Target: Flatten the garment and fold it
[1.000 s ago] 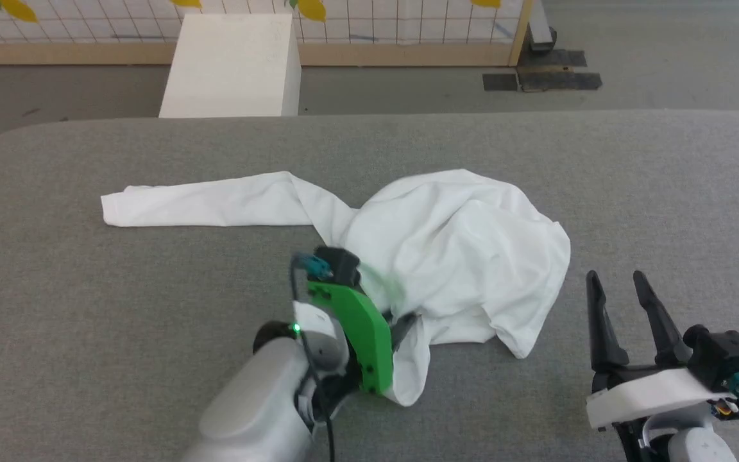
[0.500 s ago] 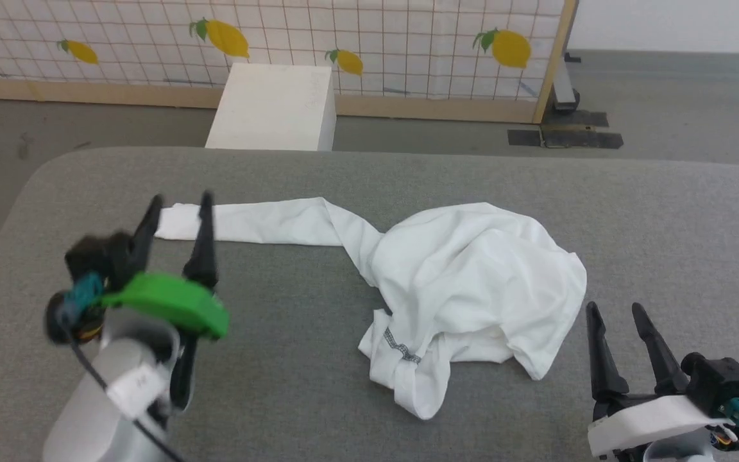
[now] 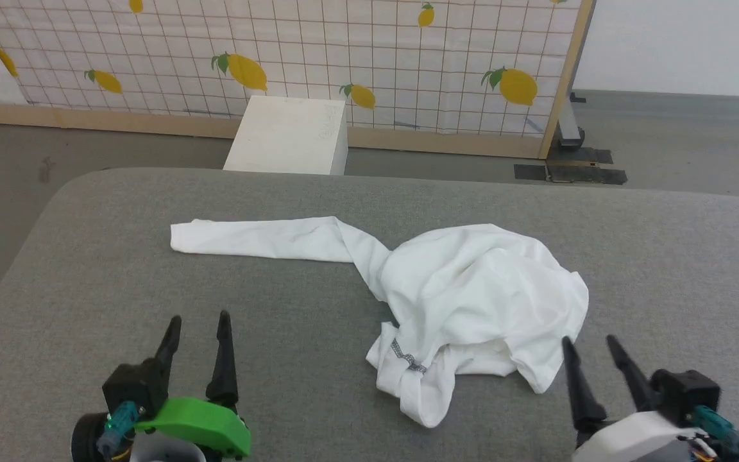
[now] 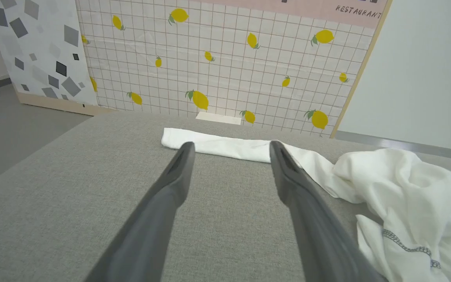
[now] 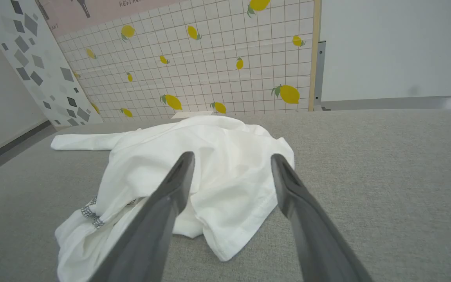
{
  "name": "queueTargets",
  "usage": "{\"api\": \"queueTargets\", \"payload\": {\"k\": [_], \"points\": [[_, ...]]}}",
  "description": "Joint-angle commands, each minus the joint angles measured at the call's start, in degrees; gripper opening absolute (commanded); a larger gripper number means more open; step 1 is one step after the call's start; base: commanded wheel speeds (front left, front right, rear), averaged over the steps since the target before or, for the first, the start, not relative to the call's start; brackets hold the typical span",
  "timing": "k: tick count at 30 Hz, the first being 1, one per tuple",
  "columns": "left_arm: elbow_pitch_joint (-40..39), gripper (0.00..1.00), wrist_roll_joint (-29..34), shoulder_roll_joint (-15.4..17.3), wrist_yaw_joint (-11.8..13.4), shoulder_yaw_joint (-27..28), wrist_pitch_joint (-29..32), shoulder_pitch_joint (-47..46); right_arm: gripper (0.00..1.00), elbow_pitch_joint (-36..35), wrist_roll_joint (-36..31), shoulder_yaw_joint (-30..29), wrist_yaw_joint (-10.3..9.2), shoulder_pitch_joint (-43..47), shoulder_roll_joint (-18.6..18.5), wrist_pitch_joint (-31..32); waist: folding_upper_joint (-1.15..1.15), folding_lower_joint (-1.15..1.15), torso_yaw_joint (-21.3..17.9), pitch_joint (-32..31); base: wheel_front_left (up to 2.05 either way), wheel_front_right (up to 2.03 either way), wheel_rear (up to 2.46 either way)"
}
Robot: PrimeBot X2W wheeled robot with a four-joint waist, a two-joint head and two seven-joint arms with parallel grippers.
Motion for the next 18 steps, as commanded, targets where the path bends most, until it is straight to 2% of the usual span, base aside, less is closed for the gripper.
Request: {"api": "queueTargets", "payload": {"k": [1,7,11,13,18], "points": [[-0.1,1.0,0.3,-0.7,-0.5,0.5,-0.3,1.1,1.0,0.2,0.1,1.2,-0.09,0.7,0.0,1.8,0.0,0.0,-0.3,-0.1,0.0,0.0,0.0],[-1.1,1.0,2.0,-2.4,-1.4,2.3,-0.3,2.5,1.0,0.4,2.1,8.2,-0.09,-3.4,0.0,16.0,0.0,0.0,-0.9,0.2,0.0,0.0,0.0],[-1.5,1.0,2.9,-3.3,-2.2,2.8,-0.3,2.2,1.0,4.2,1.7,14.6,-0.09,-9.6,0.0,33.1,0.0,0.0,-0.2,1.0,0.0,0.0,0.0],[-1.5,1.0,2.9,-3.8,-2.8,2.8,-0.3,1.7,1.0,6.7,0.9,17.3,-0.09,-12.8,0.0,38.9,0.0,0.0,0.6,1.7,0.0,0.0,0.0],[-1.2,1.0,3.5,-4.4,-4.1,2.8,-0.3,0.3,1.0,13.0,-0.2,20.4,-0.09,-18.8,0.0,42.4,0.0,0.0,2.8,3.3,0.0,0.0,0.0]]}}
